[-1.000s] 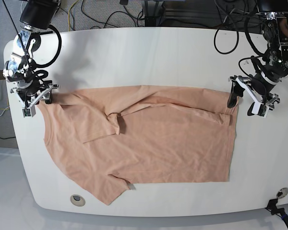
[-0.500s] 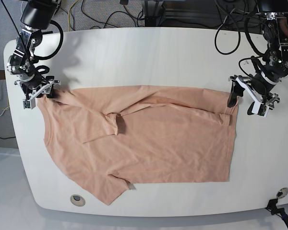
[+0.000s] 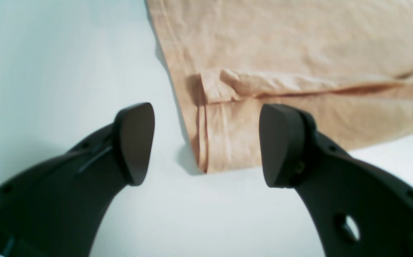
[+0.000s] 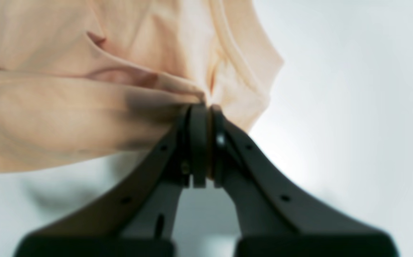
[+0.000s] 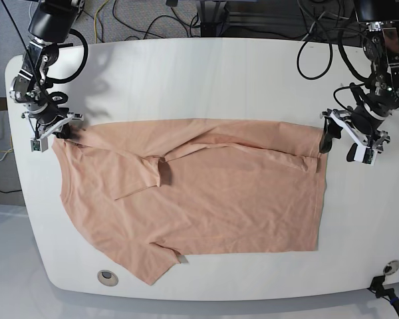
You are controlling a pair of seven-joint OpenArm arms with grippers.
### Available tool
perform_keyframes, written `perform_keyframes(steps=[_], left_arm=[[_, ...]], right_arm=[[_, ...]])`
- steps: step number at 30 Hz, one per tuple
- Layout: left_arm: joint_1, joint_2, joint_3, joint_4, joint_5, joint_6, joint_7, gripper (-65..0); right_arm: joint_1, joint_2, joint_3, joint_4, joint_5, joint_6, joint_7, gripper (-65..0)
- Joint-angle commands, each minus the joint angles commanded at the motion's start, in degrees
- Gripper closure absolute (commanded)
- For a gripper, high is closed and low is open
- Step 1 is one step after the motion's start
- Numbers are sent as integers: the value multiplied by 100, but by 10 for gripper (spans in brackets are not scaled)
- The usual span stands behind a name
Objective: Fold the T-shirt properly
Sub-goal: 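Hold the shirt edge with both grippers and drag it toward the robot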
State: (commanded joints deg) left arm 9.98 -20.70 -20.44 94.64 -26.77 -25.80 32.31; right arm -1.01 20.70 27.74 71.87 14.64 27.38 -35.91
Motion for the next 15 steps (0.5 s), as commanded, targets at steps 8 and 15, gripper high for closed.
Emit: perform_keyframes(steps=[8,15], left_arm=[[-255,158,-105,-765,18,-580,0,-567],[-448,132,255,-1354,35,-571,0,-578]], right_arm=[[-9,-9,0,18,9,0,0,0],[-9,-18,0,18,9,0,-9,0]])
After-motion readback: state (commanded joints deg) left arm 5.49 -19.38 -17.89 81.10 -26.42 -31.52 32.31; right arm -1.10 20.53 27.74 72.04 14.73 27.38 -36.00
